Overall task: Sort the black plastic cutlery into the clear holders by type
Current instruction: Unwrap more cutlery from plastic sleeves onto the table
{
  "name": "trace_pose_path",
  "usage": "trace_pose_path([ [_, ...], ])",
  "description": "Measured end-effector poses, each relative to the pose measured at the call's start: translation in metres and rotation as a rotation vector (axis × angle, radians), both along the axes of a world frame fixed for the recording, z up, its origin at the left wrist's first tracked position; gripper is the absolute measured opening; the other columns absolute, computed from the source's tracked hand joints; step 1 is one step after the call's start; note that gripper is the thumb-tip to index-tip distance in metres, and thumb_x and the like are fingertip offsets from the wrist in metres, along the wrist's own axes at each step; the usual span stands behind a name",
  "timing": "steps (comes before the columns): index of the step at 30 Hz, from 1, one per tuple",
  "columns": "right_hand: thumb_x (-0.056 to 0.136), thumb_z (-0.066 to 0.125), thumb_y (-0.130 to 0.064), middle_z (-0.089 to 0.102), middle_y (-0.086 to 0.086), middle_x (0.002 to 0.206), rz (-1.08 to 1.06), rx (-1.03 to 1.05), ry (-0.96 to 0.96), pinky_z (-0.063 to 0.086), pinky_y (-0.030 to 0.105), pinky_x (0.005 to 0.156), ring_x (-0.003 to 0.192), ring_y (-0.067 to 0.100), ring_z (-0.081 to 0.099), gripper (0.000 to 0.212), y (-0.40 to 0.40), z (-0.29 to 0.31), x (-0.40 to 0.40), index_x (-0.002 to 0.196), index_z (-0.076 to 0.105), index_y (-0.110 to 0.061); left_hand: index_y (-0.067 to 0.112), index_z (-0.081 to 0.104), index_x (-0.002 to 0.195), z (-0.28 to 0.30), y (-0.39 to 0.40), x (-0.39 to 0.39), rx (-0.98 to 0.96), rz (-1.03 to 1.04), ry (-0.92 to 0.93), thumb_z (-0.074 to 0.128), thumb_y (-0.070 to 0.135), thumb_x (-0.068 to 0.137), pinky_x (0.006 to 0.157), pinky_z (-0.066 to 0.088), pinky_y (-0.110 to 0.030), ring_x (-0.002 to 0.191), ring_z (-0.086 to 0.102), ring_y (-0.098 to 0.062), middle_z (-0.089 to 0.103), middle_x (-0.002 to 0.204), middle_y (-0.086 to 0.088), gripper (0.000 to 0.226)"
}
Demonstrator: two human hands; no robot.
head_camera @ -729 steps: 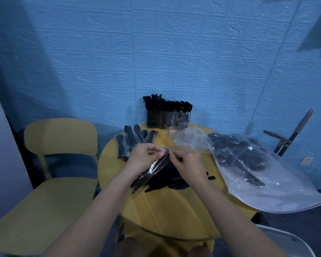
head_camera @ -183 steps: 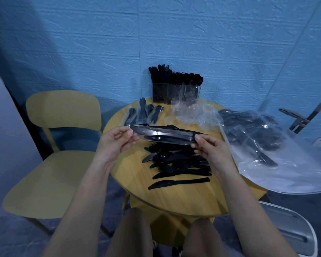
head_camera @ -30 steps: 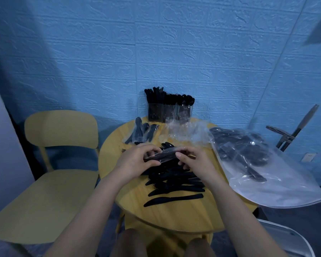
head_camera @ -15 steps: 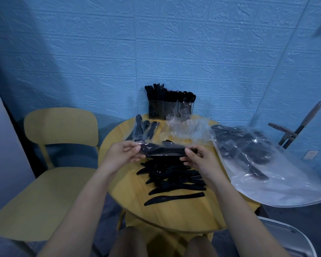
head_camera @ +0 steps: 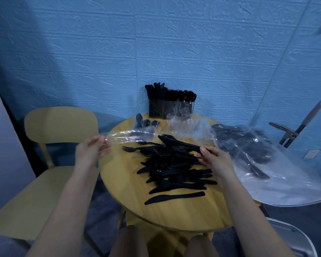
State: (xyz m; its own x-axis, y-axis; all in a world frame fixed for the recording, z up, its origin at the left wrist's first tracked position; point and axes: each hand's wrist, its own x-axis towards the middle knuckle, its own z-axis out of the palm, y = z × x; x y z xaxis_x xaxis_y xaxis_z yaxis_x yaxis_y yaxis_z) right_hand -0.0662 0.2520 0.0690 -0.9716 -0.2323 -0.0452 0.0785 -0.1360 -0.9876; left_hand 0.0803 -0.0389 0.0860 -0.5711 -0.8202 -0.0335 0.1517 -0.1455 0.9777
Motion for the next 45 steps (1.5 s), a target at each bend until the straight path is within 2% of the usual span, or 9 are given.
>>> trace_pose_path([
  [4,0.091,0.061,-0.010,0.065,0.003,0.084,-0.022,0.111,0.042,0.052,0.022,0.074,0.078,0.013,0.061,0.012,0.001,-0.005,-0.002,0.100,0.066,-0.006,0.011,0.052,0.079,0.000,-0.017,0.012,0.125,0.084,0.128,0.052,0.003,0.096,0.059,0.058,-0.023,0.054,0.065,-0.007,0.066,0.055,0.004,0.018],
  [11,0.091,0.061,-0.028,0.064,-0.011,0.093,0.109,0.549,0.222,0.042,0.018,0.071,0.094,0.009,0.058,0.012,-0.016,-0.011,0.001,0.099,0.069,-0.022,0.009,0.059,0.093,-0.006,0.022,-0.014,0.095,-0.104,-0.015,0.059,0.009,0.092,0.057,0.056,-0.020,0.076,0.067,-0.013,0.069,0.090,-0.006,0.001],
  [15,0.088,0.064,-0.037,0.065,-0.008,0.108,0.009,0.735,0.401,0.045,0.033,0.092,0.103,0.010,0.056,0.021,-0.024,-0.011,0.001,0.104,0.070,-0.024,0.010,0.060,0.093,-0.005,0.047,-0.031,0.035,-0.172,-0.071,0.067,0.012,0.084,0.050,0.049,-0.014,0.072,0.063,-0.010,0.068,0.085,-0.004,0.012],
  [20,0.091,0.060,-0.036,0.066,-0.009,0.099,0.120,0.532,0.432,0.042,0.009,0.073,0.093,0.005,0.059,0.026,-0.063,0.013,0.004,0.109,0.068,-0.018,0.017,0.063,0.080,0.004,0.068,-0.057,-0.104,-0.248,-0.120,0.075,0.022,0.078,0.060,0.038,-0.020,0.068,0.057,-0.006,0.064,0.074,0.003,0.014],
  [23,0.091,0.061,-0.030,0.068,-0.004,0.098,0.185,0.325,0.270,0.050,0.022,0.084,0.095,0.010,0.063,0.018,-0.091,0.022,-0.004,0.104,0.066,-0.018,0.017,0.062,0.076,0.006,0.077,-0.074,-0.172,-0.314,-0.113,0.073,0.021,0.080,0.064,0.041,-0.019,0.071,0.058,-0.008,0.064,0.072,0.005,0.012],
  [28,0.089,0.063,-0.007,0.067,0.005,0.086,0.091,0.160,0.074,0.050,0.015,0.062,0.069,0.010,0.062,0.014,-0.109,0.026,-0.037,0.103,0.063,-0.008,0.018,0.068,0.089,0.000,0.066,-0.102,-0.315,-0.423,-0.176,0.068,0.029,0.085,0.078,0.044,-0.019,0.086,0.060,-0.006,0.067,0.091,0.006,0.011],
  [35,0.091,0.057,-0.013,0.066,0.007,0.095,-0.147,0.726,0.294,0.043,0.027,0.062,0.074,0.020,0.060,0.029,-0.097,0.014,-0.105,0.119,0.057,-0.010,0.016,0.062,0.089,-0.034,-0.021,-0.134,-0.564,-0.208,-0.515,0.062,0.005,0.086,0.081,0.043,-0.023,0.094,0.059,-0.017,0.066,0.102,-0.004,0.012],
  [41,0.093,0.052,-0.023,0.066,0.018,0.105,-0.115,1.198,0.565,0.047,0.040,0.086,0.101,0.035,0.058,0.039,-0.093,0.001,-0.130,0.128,0.050,-0.005,0.010,0.058,0.100,-0.039,-0.040,-0.164,-0.677,-0.210,-0.708,0.068,0.032,0.086,0.076,0.043,-0.030,0.091,0.056,-0.020,0.058,0.098,-0.003,0.028],
  [45,0.094,0.049,-0.024,0.063,0.015,0.109,-0.196,1.225,0.714,0.040,0.040,0.088,0.102,0.033,0.054,0.034,-0.095,-0.006,-0.125,0.122,0.058,-0.007,0.016,0.051,0.075,-0.034,-0.039,-0.175,-0.675,-0.263,-0.843,0.072,0.034,0.083,0.074,0.049,-0.035,0.082,0.064,-0.026,0.066,0.083,-0.009,0.029],
])
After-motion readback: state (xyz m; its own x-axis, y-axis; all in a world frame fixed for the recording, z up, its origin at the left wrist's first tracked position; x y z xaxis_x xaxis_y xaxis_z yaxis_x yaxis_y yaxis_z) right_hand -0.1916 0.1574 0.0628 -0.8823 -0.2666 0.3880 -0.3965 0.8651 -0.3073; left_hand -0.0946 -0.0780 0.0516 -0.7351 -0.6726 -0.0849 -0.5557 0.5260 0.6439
